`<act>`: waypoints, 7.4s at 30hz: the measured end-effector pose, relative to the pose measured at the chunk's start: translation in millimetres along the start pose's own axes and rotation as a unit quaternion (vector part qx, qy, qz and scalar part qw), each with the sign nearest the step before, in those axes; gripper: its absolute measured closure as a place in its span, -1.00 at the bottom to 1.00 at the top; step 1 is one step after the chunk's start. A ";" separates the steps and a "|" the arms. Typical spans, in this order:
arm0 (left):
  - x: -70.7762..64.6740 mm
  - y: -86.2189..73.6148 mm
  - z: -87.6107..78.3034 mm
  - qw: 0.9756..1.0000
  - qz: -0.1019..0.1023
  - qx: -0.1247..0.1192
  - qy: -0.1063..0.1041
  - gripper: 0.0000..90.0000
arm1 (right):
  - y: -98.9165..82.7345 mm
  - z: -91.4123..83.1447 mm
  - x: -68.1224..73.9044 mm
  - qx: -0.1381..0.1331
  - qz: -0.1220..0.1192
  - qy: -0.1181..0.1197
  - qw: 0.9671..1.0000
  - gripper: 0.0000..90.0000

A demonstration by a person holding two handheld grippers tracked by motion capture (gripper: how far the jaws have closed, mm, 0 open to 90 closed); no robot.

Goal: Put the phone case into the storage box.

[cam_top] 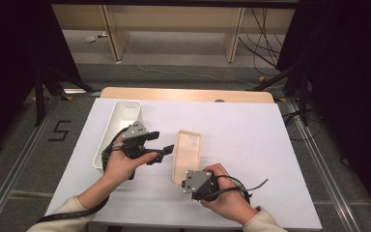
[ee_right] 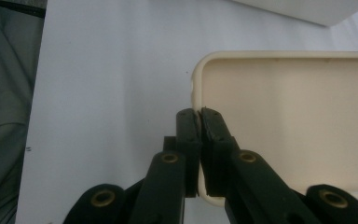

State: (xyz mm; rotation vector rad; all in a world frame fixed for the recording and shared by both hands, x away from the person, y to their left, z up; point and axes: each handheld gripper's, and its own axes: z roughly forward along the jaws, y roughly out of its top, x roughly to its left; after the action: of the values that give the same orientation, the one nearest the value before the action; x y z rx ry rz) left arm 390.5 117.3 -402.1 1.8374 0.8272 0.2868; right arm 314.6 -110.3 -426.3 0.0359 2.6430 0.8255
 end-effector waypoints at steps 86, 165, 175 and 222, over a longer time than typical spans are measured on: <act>-19.3 19.0 -7.3 0.996 -0.031 -0.082 0.002 0.84 | -1.8 -3.2 -2.8 -0.125 0.128 -0.066 0.982 -0.14; 24.7 38.3 -73.4 0.985 -0.026 -0.147 0.091 0.84 | -64.9 -40.9 -16.8 -0.155 0.257 -0.138 0.944 -0.51; 28.3 39.6 -77.5 0.983 -0.029 -0.152 0.095 0.84 | -68.0 -43.2 -16.9 -0.156 0.264 -0.138 0.942 -0.51; 51.0 43.4 -103.5 0.976 -0.043 -0.173 0.127 0.84 | -81.8 -55.7 -19.1 -0.171 0.283 -0.157 0.931 -0.52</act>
State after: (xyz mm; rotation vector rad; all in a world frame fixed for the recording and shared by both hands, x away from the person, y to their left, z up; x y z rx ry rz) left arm 388.7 216.7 -329.3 1.4539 0.9617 0.5816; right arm 319.5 -211.0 -422.9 0.7990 2.1650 1.3231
